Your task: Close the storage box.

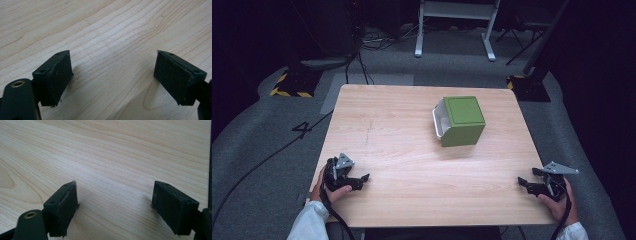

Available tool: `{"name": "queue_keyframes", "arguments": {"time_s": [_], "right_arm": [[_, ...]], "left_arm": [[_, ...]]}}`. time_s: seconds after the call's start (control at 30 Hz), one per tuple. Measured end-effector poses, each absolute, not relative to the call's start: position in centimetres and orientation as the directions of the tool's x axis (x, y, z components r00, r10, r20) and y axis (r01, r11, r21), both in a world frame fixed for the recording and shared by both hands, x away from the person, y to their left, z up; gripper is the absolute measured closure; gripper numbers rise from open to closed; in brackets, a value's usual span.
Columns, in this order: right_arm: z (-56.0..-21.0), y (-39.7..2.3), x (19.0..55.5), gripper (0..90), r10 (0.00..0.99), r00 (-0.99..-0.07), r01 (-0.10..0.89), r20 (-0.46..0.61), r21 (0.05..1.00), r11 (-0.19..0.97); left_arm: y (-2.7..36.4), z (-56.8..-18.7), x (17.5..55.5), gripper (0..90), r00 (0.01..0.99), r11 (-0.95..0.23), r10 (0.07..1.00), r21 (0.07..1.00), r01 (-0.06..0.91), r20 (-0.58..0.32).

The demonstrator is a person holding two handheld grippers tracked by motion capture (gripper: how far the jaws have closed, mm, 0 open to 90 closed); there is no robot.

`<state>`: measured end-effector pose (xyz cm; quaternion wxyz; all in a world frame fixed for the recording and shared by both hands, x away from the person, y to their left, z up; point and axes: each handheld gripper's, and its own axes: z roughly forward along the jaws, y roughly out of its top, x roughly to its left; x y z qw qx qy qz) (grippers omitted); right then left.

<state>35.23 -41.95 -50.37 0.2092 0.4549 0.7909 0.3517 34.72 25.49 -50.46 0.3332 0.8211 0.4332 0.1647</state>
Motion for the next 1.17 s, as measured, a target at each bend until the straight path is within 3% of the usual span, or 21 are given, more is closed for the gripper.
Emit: {"name": "queue_keyframes", "arguments": {"time_s": [1.17], "right_arm": [[-50.37,-41.95,35.22,20.9,0.866,-0.499,0.572,-0.011,0.747,0.339]], "left_arm": [[25.39,-50.46,34.93,13.6,0.573,-0.412,0.819,0.687,0.599,-0.009]]}}
